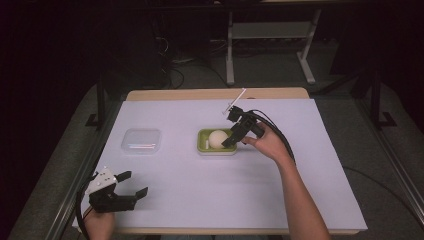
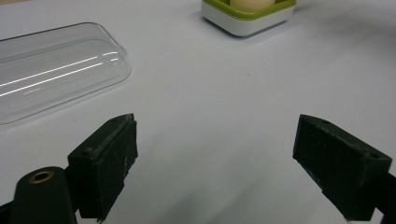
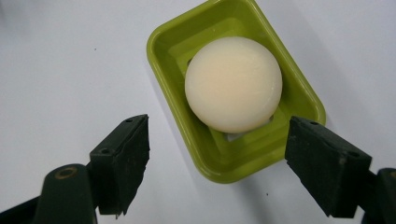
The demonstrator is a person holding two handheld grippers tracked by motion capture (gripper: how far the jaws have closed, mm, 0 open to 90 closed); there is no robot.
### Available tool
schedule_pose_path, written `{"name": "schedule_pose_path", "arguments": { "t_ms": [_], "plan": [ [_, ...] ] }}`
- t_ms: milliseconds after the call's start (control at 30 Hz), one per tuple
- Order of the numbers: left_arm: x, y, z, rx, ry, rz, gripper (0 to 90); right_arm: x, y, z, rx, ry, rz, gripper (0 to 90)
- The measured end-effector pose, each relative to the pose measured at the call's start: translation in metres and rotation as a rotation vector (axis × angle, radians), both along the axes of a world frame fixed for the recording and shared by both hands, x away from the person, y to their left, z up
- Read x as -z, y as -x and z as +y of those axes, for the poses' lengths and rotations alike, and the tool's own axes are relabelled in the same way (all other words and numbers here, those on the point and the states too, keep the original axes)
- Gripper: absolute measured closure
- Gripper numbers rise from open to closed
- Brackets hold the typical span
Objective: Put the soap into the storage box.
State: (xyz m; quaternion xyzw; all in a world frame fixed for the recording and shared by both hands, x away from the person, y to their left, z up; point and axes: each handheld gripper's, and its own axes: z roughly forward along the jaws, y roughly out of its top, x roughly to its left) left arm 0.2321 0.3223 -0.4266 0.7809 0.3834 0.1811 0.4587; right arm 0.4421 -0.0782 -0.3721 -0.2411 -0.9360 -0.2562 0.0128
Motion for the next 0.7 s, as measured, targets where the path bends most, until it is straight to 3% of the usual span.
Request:
{"name": "schedule_pose_path", "arguments": {
  "t_ms": [700],
  "plan": [
    [0.000,0.000,-0.002,-0.002,-0.004,0.002,13.0,0.004,0.027,-0.028,0.038,-0.033,0.001,21.3]
  ]
}}
